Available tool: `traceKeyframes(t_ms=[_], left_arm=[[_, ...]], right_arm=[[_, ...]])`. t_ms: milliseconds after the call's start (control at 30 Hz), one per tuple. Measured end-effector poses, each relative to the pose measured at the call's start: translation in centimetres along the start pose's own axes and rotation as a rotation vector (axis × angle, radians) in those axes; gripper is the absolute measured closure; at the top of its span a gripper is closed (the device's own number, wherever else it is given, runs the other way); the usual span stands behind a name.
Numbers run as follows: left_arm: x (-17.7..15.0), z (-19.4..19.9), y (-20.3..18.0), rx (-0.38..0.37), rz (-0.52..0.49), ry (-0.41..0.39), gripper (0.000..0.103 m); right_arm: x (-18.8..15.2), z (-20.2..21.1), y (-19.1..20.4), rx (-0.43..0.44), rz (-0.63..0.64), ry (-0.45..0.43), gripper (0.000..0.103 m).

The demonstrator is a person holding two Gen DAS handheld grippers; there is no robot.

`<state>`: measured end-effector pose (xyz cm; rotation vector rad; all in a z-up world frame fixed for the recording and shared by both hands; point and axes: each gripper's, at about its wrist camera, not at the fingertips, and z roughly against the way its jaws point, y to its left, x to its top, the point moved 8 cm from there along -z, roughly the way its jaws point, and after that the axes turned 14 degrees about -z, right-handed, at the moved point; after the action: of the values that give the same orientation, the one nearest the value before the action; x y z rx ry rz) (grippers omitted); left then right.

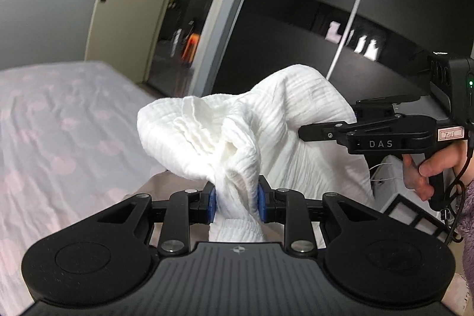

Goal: Fold clothes
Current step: 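Lift the folded garment with both grippers and carry it to the clothes stack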

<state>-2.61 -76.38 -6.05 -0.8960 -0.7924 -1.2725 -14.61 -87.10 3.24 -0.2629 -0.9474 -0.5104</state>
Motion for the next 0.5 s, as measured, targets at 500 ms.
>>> traceKeyframes(t_ms=[500], left_arm=[[-3.1,-1.9,4.6,0.030,0.028,0.131,0.067]], right_arm=[[-1.6,-8.5,-1.4,-0.048,-0.083,0.081,0.032]])
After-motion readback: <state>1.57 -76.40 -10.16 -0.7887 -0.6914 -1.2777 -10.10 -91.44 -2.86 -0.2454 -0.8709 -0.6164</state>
